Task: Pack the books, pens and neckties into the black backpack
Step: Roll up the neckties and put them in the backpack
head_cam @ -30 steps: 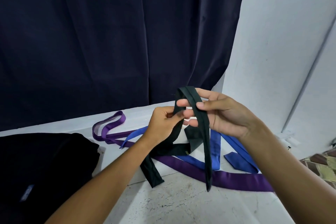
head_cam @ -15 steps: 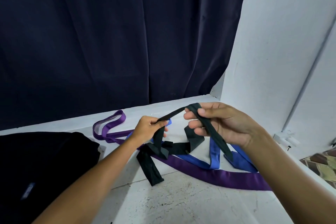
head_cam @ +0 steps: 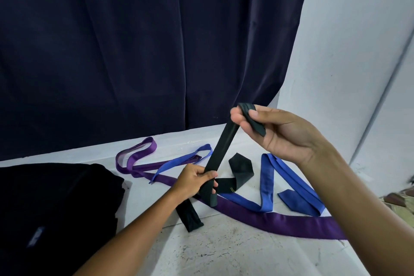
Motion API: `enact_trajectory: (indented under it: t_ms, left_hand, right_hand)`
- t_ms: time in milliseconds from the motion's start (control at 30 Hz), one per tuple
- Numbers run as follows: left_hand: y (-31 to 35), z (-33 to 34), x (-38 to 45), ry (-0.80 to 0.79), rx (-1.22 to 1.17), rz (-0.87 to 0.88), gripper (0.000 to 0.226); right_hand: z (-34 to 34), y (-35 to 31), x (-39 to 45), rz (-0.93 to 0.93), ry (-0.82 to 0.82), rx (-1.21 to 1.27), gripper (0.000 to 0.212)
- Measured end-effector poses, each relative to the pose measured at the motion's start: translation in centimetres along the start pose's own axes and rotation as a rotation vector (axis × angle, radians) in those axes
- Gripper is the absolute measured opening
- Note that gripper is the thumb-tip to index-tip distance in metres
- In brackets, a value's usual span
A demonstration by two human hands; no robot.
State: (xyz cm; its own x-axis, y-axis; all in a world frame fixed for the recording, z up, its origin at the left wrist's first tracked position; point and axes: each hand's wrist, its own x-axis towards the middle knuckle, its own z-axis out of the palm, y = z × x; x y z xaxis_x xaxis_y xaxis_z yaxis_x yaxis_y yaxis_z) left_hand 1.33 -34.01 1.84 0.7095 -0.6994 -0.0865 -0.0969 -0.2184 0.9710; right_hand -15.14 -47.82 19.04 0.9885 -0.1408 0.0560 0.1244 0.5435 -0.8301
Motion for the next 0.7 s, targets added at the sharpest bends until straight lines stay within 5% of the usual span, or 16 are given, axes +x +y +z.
enact_trajectory:
  t_ms: [167,367,700]
  left_hand:
    - [0.7,1.6,-2.5,-0.107,-0.022,-0.04,0.021]
    - [3.0,2.5,-6.6,-0.164,-0.034,0.025,0.031]
    - [6.0,1.4,-9.5,-0.129,-0.236,0.04,0.022]
  right_hand:
    - [-1.4,0.3,2.7,-0.142,0.153,0.118,0.031]
    - [-6.1,2.5,6.2,-0.288,0.446,-0.147,0.037]
    - [-10.6,5.6,6.8,-0.385,0.444,-0.705,0.039]
